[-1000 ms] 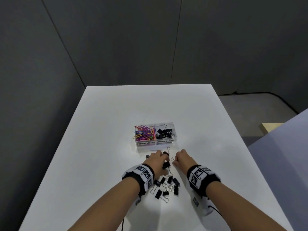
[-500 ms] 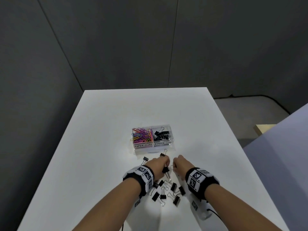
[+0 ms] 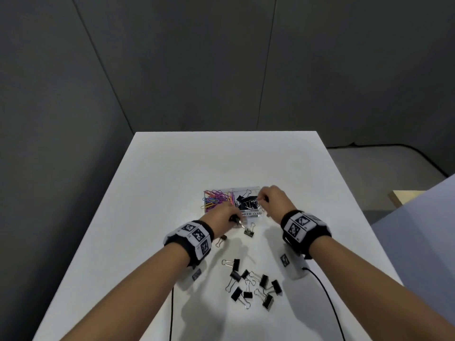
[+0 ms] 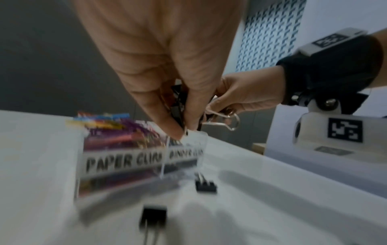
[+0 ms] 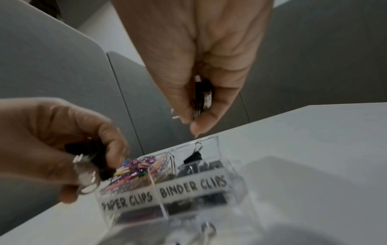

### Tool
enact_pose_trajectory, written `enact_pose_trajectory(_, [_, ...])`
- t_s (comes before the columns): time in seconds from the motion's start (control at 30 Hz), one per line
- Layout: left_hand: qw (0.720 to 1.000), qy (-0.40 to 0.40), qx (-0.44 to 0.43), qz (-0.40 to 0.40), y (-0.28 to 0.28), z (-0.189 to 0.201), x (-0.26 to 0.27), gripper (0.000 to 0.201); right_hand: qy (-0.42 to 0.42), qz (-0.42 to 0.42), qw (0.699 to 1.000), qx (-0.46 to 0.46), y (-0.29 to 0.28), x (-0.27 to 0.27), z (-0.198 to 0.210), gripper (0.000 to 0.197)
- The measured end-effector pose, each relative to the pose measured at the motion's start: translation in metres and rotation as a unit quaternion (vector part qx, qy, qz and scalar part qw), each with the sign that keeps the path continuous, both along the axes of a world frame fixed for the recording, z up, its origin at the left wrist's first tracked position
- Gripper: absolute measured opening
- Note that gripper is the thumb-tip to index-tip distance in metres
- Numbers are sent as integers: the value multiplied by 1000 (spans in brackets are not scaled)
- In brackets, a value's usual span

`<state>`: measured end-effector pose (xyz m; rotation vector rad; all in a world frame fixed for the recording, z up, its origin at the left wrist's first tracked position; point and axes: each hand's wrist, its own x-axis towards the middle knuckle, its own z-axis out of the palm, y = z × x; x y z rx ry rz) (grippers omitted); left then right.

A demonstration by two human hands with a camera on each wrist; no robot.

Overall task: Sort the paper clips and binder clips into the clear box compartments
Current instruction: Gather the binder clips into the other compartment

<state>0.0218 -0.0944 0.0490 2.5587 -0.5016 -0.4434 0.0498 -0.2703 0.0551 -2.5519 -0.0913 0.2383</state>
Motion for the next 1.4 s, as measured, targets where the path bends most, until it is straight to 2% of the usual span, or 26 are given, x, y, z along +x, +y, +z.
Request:
enact_pose_trajectory(0.13, [997,-47,-20,62,3,14,23,24,-16,-4,1000,-3,15,24,-1,15])
enact_pose_trajectory(0.23, [993,-61,-24,95,0,17,36,26,22,16,1000,13,18,27,-8,30])
enact_pose_trajectory(0.3, [993,-62,-19,103,-5,17,42,28,17,8,999,33,14,23,-10,36])
enact_pose_trajectory(0.47, [996,-63,17,63,-28,11,57,32,-41,10,999,6,-13,-5,-19,27])
enact_pose_trajectory(0.63, [996,-38,82,11,-40,3,68,41,6,53,997,-56,-34,-46,-38,25])
enact_pose_trajectory(0.7, [994,-56,94,-3,-40,5,65,43,25,68,995,-65,-38,-58,-42,25])
enact_pose_trajectory(0.8, [991,-111,71,-14,-34,10,48,35,57,134,987,-69,-39,-72,-44,30])
enact_pose_trajectory(0.87, [987,-121,83,-63,-25,5,27,32,79,205,971,-96,-39,-83,-46,42])
enact_pose_trajectory(0.97, [974,-78,159,-140,0,-19,-7,38,76,301,937,-163,-41,-100,-53,58])
enact_pose_trajectory(1.03, [968,-25,213,-131,19,-36,-25,50,62,334,922,-185,-44,-110,-56,63])
enact_pose_trajectory(1.13, [964,16,241,-113,30,-50,-46,65,50,345,914,-206,-47,-122,-58,72])
enact_pose_trajectory(1.27, [975,43,186,-117,18,-55,-79,84,65,319,922,-209,-40,-137,-59,82])
enact_pose_trajectory(1.33, [973,42,182,-137,11,-57,-94,94,78,302,928,-204,-34,-144,-58,89])
enact_pose_trajectory(1.4, [967,23,197,-158,4,-61,-107,95,85,284,933,-206,-28,-152,-59,92])
